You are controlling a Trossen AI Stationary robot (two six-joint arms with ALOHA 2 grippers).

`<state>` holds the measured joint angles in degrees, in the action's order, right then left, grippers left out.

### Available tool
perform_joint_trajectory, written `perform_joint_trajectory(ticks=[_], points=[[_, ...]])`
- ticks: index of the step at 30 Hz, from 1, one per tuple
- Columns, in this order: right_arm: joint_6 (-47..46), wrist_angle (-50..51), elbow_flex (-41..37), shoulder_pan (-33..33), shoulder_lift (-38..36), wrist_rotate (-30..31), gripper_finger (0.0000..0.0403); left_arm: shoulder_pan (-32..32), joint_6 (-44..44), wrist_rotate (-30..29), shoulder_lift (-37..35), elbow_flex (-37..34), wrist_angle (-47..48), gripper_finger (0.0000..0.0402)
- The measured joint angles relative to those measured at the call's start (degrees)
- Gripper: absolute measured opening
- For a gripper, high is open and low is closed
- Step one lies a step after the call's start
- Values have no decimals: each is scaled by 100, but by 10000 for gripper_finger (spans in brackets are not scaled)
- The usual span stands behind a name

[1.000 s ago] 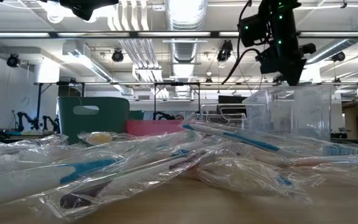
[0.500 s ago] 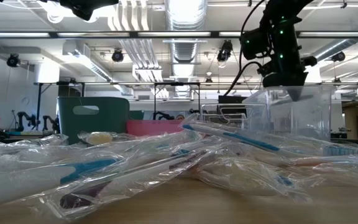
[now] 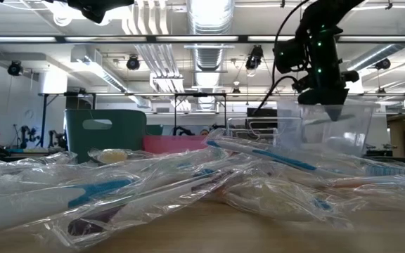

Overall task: Pick & Place Toothbrushes
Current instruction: Put the green toothbrush into the white bin

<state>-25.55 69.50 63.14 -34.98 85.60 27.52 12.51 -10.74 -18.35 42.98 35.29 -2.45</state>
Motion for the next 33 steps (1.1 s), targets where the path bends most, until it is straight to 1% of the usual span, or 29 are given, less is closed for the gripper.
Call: perform_joint_trajectory(ticks=[17, 27, 33], points=[[311, 194, 607, -7, -37, -32, 29, 2, 0, 0, 0, 0, 0, 90], [471, 168, 677, -391, -37, -47, 29, 2, -1, 0, 0, 0, 0, 90], [638, -99, 637, -510, -38, -253, 29, 2, -106, 0, 0, 0, 0, 90]])
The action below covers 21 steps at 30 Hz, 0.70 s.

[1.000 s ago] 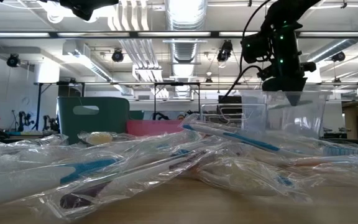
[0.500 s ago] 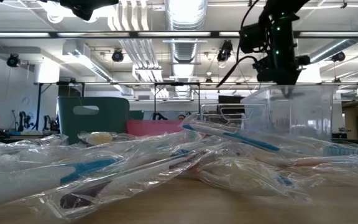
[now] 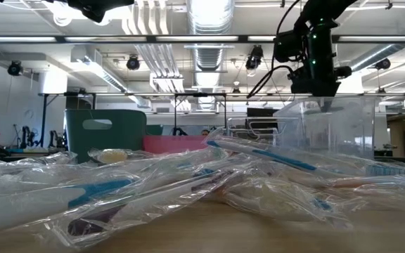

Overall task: Pick & Place Toothbrushes
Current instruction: Put the green toothbrush into the white bin

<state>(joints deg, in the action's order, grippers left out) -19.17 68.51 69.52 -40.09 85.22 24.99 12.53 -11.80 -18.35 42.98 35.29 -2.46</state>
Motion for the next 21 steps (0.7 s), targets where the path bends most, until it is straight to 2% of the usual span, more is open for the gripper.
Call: perform_joint_trajectory(ticks=[7, 21], points=[[119, -169, -158, 5, -8, -132, 29, 0, -17, 0, 0, 0, 0, 90], [93, -308, -959, 5, -8, -166, 29, -2, -21, 0, 0, 0, -4, 90]])
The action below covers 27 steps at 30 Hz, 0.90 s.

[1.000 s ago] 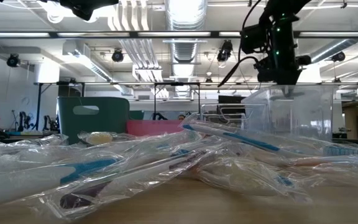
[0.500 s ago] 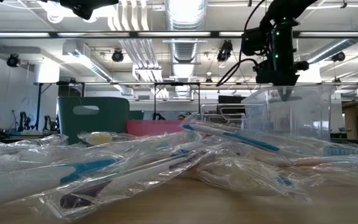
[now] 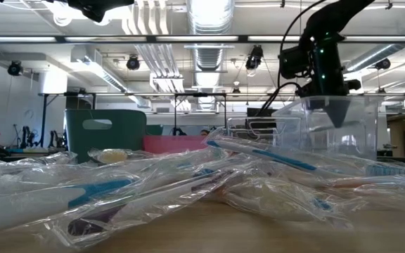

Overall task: Pick & Place Toothbrushes
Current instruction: Put the green toothbrush into the white bin, then put the orange toothbrush into the transparent bin

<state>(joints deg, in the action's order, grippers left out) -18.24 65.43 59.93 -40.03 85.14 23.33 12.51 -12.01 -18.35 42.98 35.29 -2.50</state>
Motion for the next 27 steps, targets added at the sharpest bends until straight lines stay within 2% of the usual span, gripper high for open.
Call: perform_joint_trajectory(ticks=[10, 27], points=[[-8, -179, -119, 1, 0, 1, 32, 0, 0, 0, 0, 0, -2, 90], [-20, -184, -120, 2, 0, -5, 112, 2, -1, 0, 0, 0, -2, 90]])
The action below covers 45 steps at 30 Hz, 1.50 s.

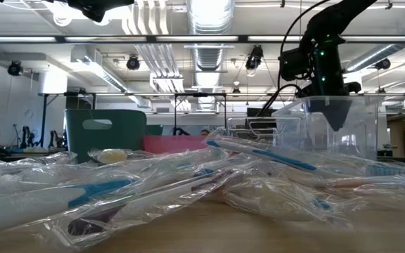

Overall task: Pick & Place Toothbrushes
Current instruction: Put the orange toothbrush into the transparent bin

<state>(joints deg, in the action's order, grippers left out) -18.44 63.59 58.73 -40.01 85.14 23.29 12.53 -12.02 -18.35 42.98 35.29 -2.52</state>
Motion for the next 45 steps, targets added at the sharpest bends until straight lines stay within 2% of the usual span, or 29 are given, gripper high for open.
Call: perform_joint_trajectory(ticks=[8, 18, 23, 31, 45], points=[[0, 65, 142, 2, 4, -65, 136, 0, -1, 2, 0, 0, 0, 90], [-108, 358, 1030, 0, 4, -131, 145, 0, -1, 0, 0, 0, 0, 90], [-259, 694, 1591, 11, 4, -491, 131, -4, -1, 1, 0, 0, 0, 90], [-489, 855, 2385, 28, 4, -1529, 99, -4, -1, 0, 0, 0, 0, 90], [-505, 1003, 3616, 946, 4, -1602, 37, -2, -1, 0, 0, 0, 0, 90]])
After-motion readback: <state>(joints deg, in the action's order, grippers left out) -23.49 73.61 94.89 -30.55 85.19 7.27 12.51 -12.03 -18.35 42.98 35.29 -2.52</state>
